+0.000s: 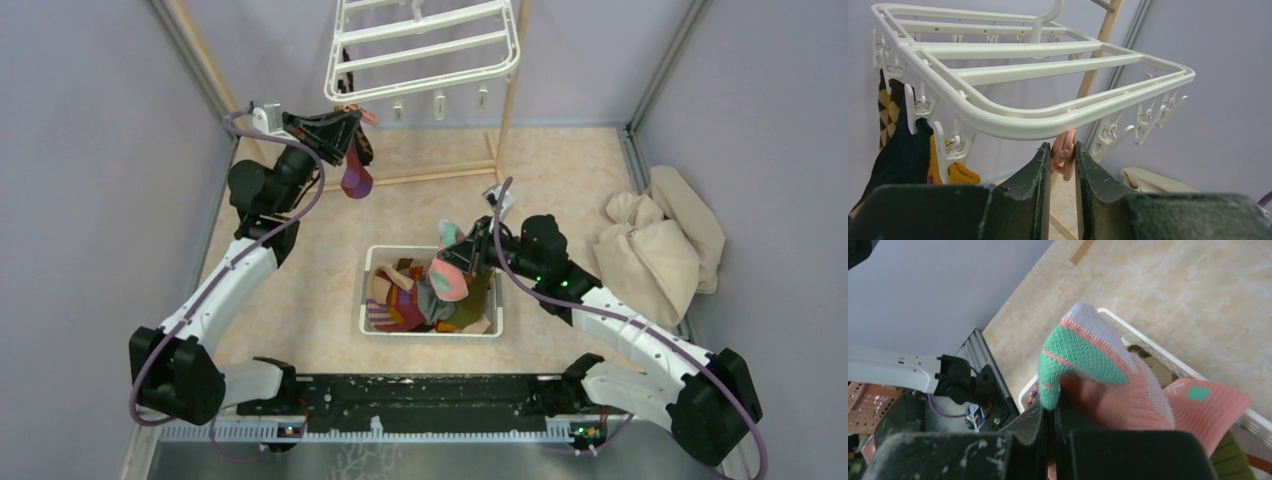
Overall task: Remove the socks clipped to the hanger
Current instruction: Remove the sock from the hanger, then place the sock in the bin.
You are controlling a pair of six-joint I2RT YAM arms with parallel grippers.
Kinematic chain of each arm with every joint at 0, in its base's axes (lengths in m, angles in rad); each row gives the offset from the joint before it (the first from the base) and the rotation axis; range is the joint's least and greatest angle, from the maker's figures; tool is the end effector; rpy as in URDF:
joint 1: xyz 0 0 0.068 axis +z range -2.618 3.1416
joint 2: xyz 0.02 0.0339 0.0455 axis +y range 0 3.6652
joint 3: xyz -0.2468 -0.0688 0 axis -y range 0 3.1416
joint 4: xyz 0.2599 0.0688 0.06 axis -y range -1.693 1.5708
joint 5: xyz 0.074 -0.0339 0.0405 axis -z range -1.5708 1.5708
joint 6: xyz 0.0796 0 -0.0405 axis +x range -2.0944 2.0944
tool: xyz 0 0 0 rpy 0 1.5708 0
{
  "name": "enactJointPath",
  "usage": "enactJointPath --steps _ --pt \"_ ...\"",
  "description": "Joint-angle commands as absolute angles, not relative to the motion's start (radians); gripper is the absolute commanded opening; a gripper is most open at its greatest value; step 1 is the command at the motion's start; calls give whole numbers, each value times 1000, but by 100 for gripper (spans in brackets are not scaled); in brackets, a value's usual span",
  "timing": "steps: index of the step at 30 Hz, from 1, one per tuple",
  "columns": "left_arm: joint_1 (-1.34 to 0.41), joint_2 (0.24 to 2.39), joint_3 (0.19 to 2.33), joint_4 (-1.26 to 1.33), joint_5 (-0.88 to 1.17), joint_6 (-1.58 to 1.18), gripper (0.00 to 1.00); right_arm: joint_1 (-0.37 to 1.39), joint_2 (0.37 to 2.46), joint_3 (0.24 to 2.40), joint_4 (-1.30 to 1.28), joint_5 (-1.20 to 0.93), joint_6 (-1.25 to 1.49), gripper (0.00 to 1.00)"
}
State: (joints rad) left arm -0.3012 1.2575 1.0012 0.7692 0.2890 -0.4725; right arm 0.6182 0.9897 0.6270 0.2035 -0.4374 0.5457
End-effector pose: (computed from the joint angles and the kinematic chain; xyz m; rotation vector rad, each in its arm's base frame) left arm 0.3194 -0.1230 0.4142 0.1764 1.1048 -0.8470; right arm 0.2193 0.1973 0.2605 -0.4165 1.8330 1.2080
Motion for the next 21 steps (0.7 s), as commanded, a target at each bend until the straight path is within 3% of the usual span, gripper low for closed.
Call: enactJointPath --steps 1,21 --pt "-291 1212 1024 709 246 -422 24 684 1005 706 209 -422 516 0" --pt "-198 1041 930 581 212 -408 25 827 1165 723 128 -438 479 0"
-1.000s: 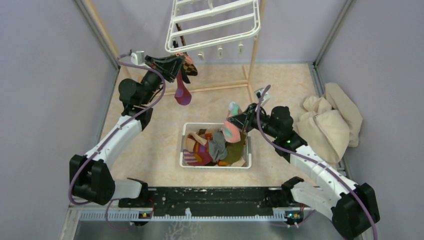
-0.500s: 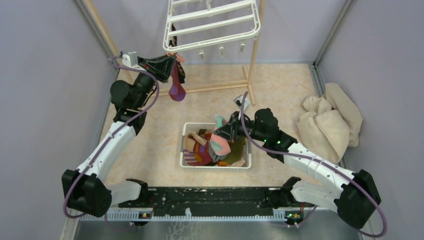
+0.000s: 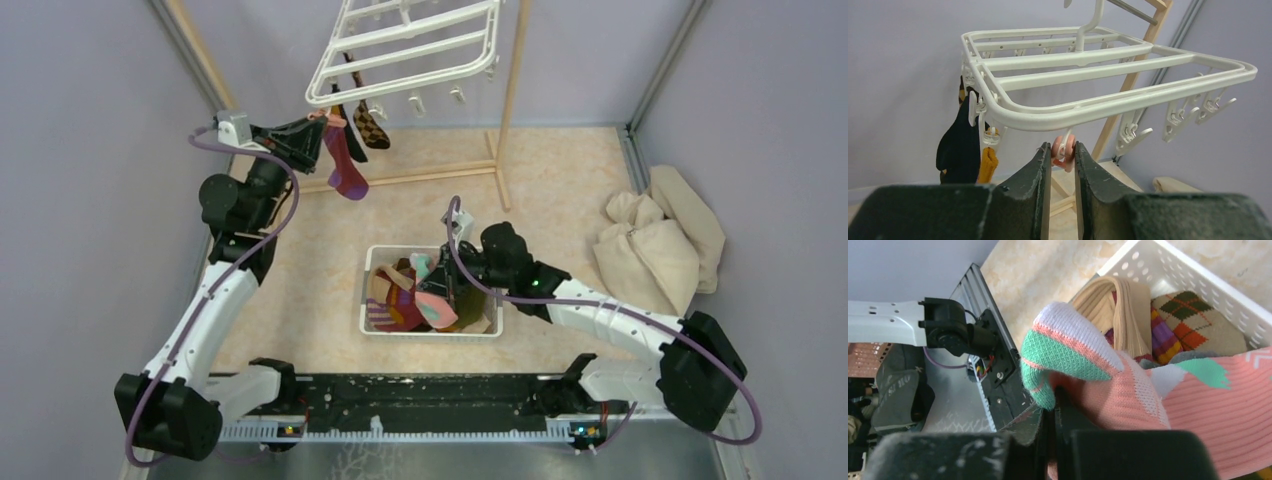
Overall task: Remove the socks clipped to the hanger
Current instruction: Place the sock in the bin.
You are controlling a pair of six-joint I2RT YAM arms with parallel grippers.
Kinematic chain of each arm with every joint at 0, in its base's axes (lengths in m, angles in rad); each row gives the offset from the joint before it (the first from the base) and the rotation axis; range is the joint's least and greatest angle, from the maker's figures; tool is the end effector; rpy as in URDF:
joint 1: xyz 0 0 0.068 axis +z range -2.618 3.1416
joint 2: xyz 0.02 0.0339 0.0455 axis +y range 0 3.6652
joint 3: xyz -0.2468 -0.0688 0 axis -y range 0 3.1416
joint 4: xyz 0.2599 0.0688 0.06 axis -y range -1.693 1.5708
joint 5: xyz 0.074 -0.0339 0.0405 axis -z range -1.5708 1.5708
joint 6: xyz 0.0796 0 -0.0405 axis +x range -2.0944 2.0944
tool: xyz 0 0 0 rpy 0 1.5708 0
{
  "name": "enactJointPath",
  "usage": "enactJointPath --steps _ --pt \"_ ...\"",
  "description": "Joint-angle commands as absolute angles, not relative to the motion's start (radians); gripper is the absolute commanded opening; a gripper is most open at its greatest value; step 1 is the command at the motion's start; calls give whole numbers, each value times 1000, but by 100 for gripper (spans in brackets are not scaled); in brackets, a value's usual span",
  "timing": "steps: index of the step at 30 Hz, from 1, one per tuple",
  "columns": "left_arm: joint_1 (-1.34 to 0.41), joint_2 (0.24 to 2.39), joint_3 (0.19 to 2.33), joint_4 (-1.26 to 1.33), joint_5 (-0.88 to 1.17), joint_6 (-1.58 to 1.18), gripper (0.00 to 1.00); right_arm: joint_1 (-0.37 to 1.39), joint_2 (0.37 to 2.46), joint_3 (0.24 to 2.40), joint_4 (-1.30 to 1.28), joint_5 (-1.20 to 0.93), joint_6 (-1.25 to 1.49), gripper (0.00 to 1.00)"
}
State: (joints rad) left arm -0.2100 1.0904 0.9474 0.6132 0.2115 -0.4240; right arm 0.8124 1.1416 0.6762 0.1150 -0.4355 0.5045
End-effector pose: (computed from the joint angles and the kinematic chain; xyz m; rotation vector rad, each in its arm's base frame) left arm 0.2969 -0.0804 0.4235 0.0731 1.1346 -0.6822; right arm 0.1914 0.2509 0.2247 -0.6396 2.0144 1.2591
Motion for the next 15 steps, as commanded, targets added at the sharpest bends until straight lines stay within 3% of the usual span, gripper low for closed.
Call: enactJointPath --steps 1,2,6,10,15 --pt "-198 1035 928 576 216 -407 26 827 1172 724 120 -433 477 7" --pt "-198 1030 929 568 220 -405 26 827 1175 726 112 -430 473 20" --pt "-198 1015 939 524 224 -392 37 828 1148 746 47 -382 449 48" --pt "-197 994 937 498 204 -382 36 827 1104 776 -23 -326 436 57" --pt "-196 955 941 455 186 -359 34 827 1078 810 -73 -296 424 59"
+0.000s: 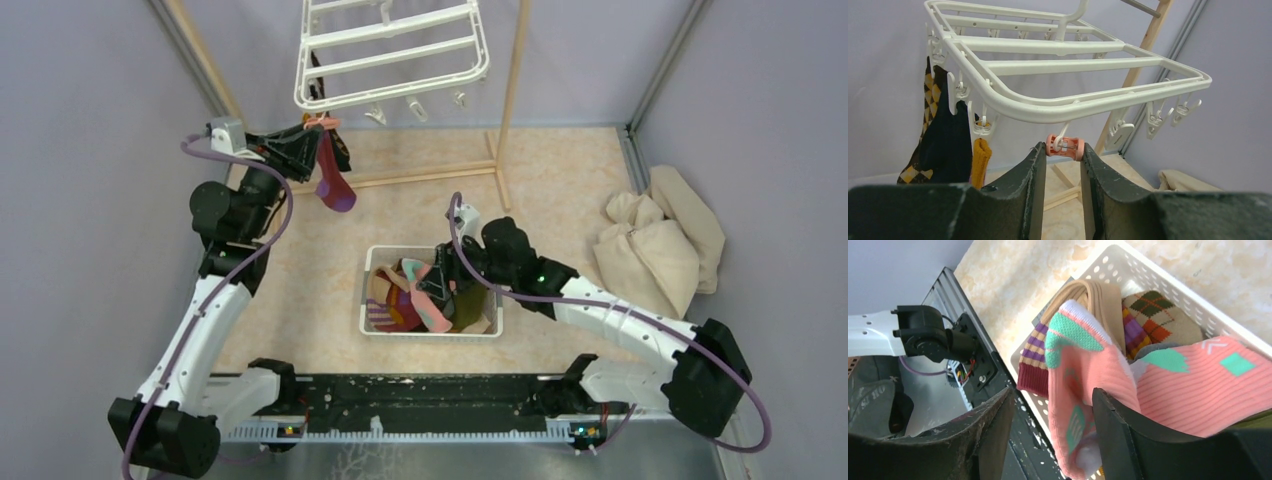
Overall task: Remove the socks clipped to the hanger
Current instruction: Place the sock in the bin, then adjust the hanger on the clothesline.
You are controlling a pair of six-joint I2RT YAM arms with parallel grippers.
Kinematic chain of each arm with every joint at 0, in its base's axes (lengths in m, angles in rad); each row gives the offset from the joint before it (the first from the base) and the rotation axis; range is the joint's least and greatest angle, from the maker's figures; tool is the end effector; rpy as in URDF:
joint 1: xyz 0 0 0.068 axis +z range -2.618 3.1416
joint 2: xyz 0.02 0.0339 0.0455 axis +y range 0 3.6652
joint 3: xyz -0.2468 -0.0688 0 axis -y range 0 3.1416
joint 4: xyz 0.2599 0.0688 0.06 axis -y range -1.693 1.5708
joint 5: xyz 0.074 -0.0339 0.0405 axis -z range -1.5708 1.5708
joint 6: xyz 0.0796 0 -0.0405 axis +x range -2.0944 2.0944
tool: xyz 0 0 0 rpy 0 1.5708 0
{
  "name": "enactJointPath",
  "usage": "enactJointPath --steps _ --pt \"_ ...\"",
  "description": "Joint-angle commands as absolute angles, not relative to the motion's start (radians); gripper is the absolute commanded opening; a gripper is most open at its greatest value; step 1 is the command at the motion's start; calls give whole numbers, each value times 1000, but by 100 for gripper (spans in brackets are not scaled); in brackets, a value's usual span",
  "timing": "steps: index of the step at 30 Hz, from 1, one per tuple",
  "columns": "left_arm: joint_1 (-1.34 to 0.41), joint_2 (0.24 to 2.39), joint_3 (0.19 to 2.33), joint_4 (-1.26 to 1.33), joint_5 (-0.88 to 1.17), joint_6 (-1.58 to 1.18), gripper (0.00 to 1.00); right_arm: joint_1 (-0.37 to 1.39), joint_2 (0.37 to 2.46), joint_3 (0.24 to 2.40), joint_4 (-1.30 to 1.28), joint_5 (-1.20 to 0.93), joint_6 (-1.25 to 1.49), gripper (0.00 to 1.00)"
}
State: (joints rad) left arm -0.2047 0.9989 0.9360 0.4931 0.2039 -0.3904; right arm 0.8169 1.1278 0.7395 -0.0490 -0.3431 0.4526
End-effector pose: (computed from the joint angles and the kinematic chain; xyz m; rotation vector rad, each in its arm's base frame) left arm 0.2784 -0.0743 0.4279 0.0766 1.1708 -0.6430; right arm 0.1943 0.2461 0.2305 -0.6264 2.0841 1.1180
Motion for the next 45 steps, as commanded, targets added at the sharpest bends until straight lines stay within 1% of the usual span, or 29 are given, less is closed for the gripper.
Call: enactJointPath --steps 1,6,8,11,12,13,15,18,21,25,30,34,39,40,42,45 --pt "-196 948 940 446 183 -353 33 825 1071 815 -85 -287 422 60" --pt "-196 917 946 409 169 -337 32 817 1046 847 -135 -256 404 61" --pt "-196 909 952 394 166 -332 32 811 1034 859 -150 -246 402 63" --pt "-196 903 959 377 170 -332 32 795 1021 871 -165 -239 398 65" --pt "-196 905 962 375 178 -335 35 790 1018 875 -167 -237 397 66" --pt "-196 909 966 375 187 -339 40 785 1018 876 -167 -236 399 67" --pt "-196 928 976 374 215 -345 55 772 1023 884 -160 -232 400 68" --pt "-196 959 1000 358 251 -350 72 762 1038 898 -139 -228 403 69" --pt "-196 968 1016 328 260 -341 83 758 1060 913 -123 -218 396 69" --pt "-196 947 1022 275 241 -331 87 755 1089 923 -102 -204 388 69" --pt "-198 889 1006 167 196 -344 88 753 1117 900 -13 -195 374 70" --pt "-197 821 929 131 101 -355 89 754 1151 868 142 -195 365 69" --pt "-197 756 873 71 23 -387 90 755 1244 814 434 -200 376 68" --pt "-196 752 879 41 -21 -391 91 755 1280 817 496 -203 380 68" --pt "-196 749 901 -37 -87 -400 99 758 1371 843 606 -201 392 67" --pt "-196 757 925 -129 -165 -399 99 778 1493 907 713 -193 407 66"
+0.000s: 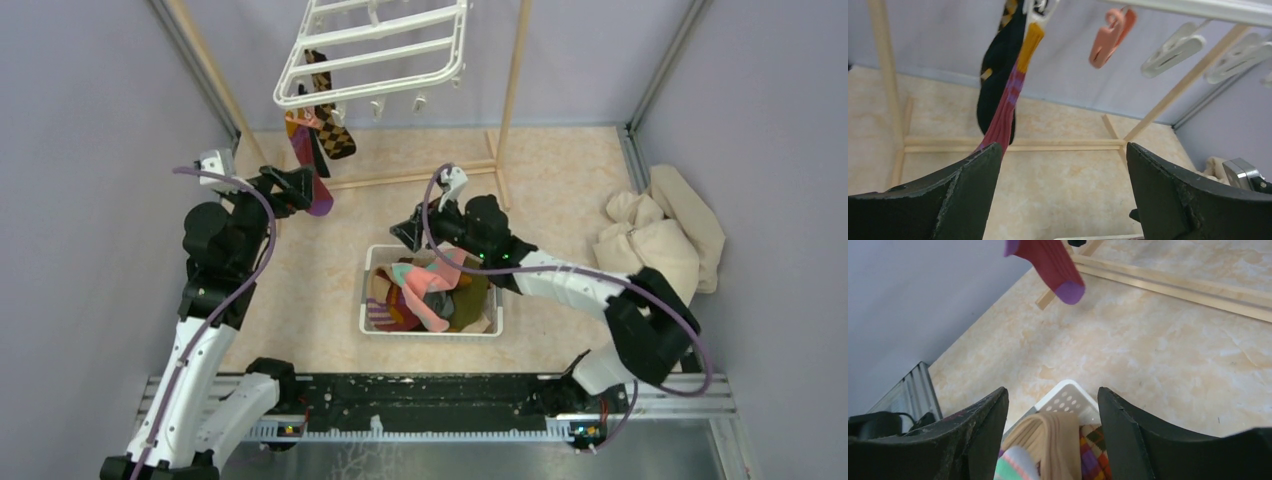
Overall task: Remove the socks clipped to the hanger
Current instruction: Adjust the hanger on the clothesline.
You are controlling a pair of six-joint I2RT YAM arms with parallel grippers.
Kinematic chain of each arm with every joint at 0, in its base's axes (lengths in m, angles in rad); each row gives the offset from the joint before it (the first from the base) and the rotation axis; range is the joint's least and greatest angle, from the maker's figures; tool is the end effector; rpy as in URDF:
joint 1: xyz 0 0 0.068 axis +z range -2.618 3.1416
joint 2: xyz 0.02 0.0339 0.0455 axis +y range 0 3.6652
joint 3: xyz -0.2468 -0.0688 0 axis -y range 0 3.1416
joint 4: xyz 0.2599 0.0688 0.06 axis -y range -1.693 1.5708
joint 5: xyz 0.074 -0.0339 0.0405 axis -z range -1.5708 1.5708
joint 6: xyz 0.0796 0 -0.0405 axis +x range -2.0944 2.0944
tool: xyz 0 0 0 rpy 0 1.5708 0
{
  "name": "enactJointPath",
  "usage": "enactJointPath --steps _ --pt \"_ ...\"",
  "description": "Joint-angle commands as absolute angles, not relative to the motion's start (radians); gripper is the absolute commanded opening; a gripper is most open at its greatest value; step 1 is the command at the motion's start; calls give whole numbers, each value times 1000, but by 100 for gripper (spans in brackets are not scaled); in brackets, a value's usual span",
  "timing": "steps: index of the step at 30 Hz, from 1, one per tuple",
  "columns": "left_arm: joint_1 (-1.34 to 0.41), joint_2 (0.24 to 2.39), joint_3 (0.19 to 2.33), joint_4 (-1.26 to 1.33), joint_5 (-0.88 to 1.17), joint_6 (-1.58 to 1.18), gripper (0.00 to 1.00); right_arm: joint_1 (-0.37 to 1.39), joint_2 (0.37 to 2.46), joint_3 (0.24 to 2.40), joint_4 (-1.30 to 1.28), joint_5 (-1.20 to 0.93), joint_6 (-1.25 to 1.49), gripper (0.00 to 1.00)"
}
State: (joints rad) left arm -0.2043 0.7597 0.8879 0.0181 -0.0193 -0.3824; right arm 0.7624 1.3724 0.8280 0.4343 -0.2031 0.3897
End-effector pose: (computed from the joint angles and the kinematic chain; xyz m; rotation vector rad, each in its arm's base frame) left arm 0.2384 -0.0478 0.3986 -0.1442 1.4339 -0.4693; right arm 0.2607 0.2712 0.2555 -0.4895 1.7194 1.0206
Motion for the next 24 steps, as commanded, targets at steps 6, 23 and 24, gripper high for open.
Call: enactJointPath --steps 6,23,24 --pt "-196 782 849 -130 -297 -402 99 797 1622 1019 737 -165 441 64" --pt "-193 1130 552 715 -433 -242 99 787 1251 840 448 -168 379 66" --pt "-193 1156 558 740 -438 -230 99 782 1240 837 440 -173 379 66"
